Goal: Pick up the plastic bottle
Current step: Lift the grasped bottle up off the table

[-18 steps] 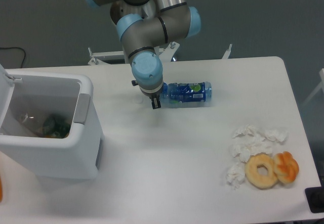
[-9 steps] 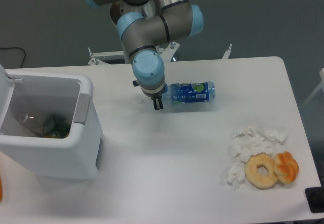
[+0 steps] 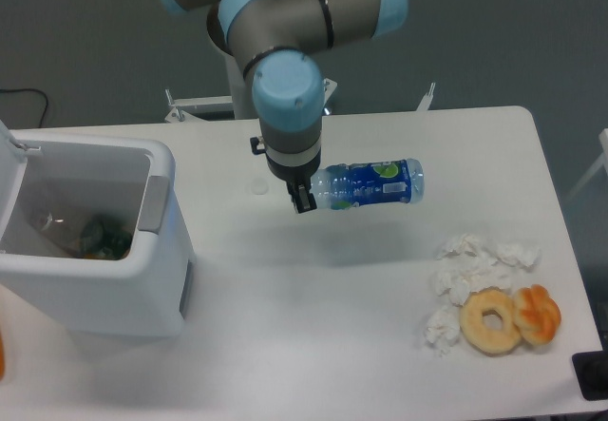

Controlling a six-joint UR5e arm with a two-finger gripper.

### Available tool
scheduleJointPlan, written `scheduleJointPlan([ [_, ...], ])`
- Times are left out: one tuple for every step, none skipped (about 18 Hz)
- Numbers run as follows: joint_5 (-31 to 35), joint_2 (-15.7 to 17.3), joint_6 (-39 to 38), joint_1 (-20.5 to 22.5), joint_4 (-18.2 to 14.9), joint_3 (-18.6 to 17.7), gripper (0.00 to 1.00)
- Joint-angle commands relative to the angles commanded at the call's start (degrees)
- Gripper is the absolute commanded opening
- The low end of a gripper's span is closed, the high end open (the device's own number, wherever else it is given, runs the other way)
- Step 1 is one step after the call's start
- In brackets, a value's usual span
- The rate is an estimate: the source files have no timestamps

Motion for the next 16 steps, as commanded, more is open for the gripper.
scheduleJointPlan([
  [-0.9, 0.0, -1.3, 0.1, 0.1, 0.7, 0.09],
  [-1.4, 0.0, -2.0, 0.1, 0.3, 1.1, 0.08],
  [-1.4, 0.1, -2.5, 0.0, 1.0, 1.2, 0.07],
  [-1.4, 0.2, -3.2, 0.0, 1.3, 1.2, 0.07],
  [-1.4, 0.2, -4.0, -0.1, 1.6, 1.2, 0.07],
  [-1.4, 0.3, -4.5, 0.0, 1.6, 1.3, 0.06],
  [-1.4, 0.5, -4.5, -0.1, 1.6, 1.4, 0.06],
  [-1.4, 0.5, -4.6, -0.1, 1.6, 1.4, 0.06],
  [-1.4, 0.5, -4.6, -0.1, 1.6, 1.4, 0.06],
  [-1.4, 0.5, -4.6, -0.1, 1.7, 1.4, 0.06],
  [-1.4, 0.5, -4.6, -0.1, 1.6, 1.4, 0.06],
  [-1.4, 0.5, -4.6, -0.1, 1.6, 1.4, 0.06],
  [-1.4, 0.5, -4.6, -0.1, 1.6, 1.3, 0.06],
  [-1.5, 0.6, -4.6, 0.0, 1.6, 1.3, 0.06],
  [-1.5, 0.6, -4.6, 0.0, 1.6, 1.3, 0.06],
  [-1.5, 0.6, -4.6, 0.0, 1.6, 1.3, 0.06],
])
